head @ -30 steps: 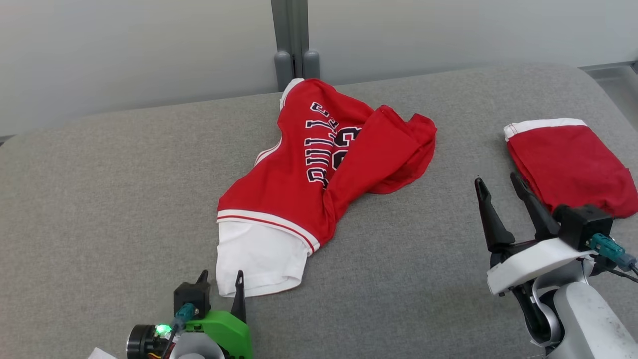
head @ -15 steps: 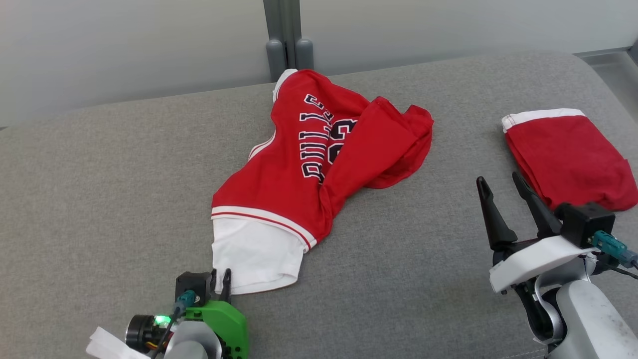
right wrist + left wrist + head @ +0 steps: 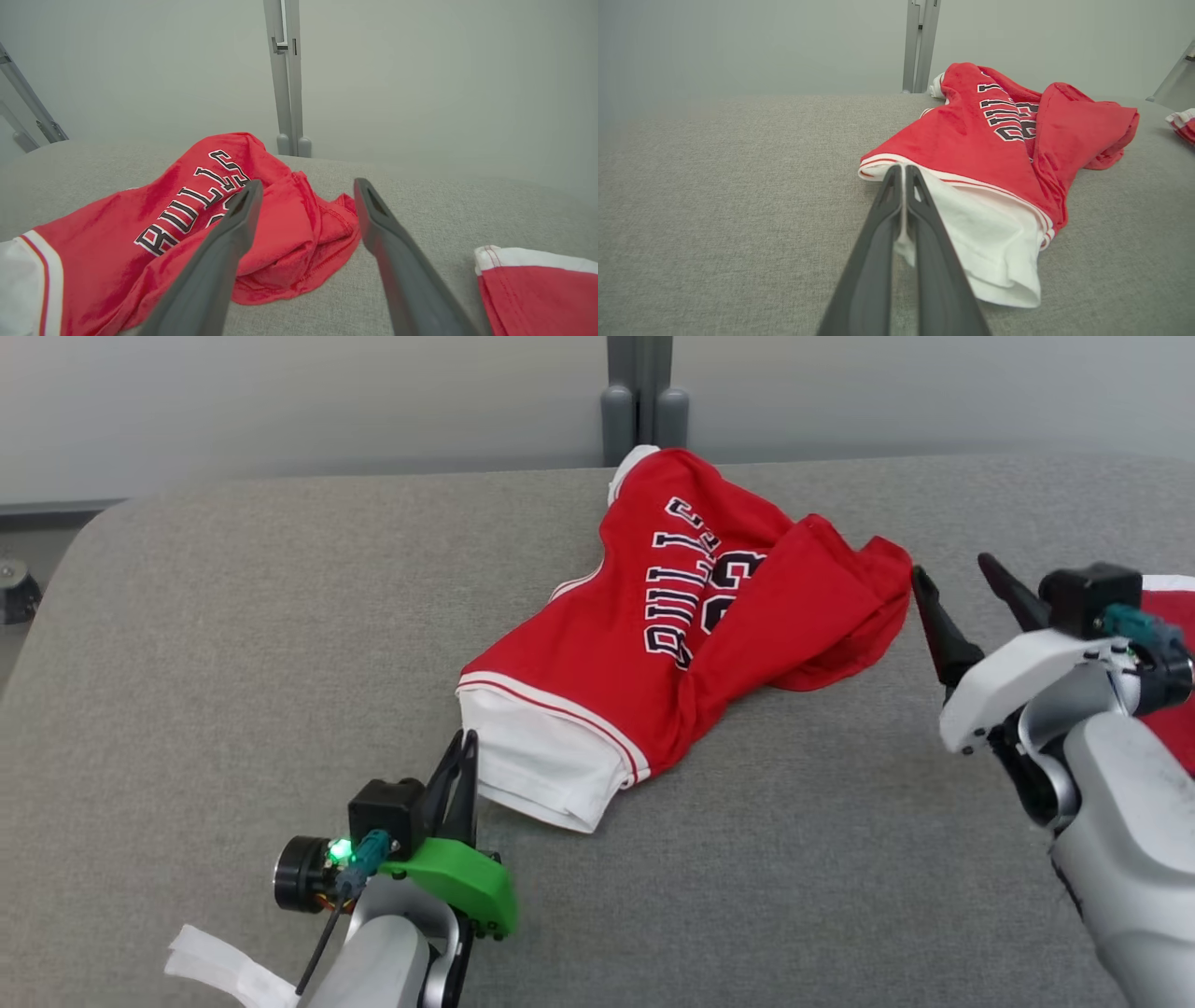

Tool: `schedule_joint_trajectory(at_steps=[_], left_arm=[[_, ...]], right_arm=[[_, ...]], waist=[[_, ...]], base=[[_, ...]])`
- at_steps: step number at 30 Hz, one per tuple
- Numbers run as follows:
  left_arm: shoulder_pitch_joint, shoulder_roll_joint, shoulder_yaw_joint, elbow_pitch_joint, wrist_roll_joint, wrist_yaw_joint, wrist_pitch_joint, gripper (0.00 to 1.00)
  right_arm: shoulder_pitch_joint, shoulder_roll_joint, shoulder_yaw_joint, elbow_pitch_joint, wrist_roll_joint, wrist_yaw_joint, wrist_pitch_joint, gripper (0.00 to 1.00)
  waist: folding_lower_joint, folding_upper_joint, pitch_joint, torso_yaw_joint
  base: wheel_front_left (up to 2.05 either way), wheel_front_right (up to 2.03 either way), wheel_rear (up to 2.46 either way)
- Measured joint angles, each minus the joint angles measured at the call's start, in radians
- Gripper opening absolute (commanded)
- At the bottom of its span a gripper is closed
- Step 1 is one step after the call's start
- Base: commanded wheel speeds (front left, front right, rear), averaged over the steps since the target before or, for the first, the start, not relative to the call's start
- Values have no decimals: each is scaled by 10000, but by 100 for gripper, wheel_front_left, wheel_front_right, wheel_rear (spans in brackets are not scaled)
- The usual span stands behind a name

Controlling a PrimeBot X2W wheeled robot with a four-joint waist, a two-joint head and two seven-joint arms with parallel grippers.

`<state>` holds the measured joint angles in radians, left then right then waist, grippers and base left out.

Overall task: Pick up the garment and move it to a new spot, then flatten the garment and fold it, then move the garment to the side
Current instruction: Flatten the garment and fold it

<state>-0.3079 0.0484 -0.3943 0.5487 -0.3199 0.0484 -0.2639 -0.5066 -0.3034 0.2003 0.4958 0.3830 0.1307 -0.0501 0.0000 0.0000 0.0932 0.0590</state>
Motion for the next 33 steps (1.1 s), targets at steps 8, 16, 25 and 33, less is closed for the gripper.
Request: schedule_joint_trajectory(at_steps=[8, 16, 25, 33], left_arm=[[-12, 0, -892, -688, -316, 4, 0, 0], [-299, 0, -1557, -1062, -491, 150, 0, 0], [-580, 0, -1858, -1202, -537, 307, 0, 0], [-750, 0, -2010, -1304, -614, 324, 0, 0]], right_arm=[[-2285, -796, 947, 2556, 171, 2, 458, 100], [-3848, -1212, 1985, 4222, 924, 2, 941, 100], [-4699, -1404, 2892, 5193, 1802, 2, 1191, 100], [-5310, -1578, 3407, 5572, 2514, 2, 1174, 100]], waist=[[0, 0, 538, 878], [0, 0, 1338, 1526], [0, 0, 2092, 2003], [0, 0, 2560, 2266]], base=[[0, 0, 0], [0, 0, 0], [0, 0, 0], [0, 0, 0]])
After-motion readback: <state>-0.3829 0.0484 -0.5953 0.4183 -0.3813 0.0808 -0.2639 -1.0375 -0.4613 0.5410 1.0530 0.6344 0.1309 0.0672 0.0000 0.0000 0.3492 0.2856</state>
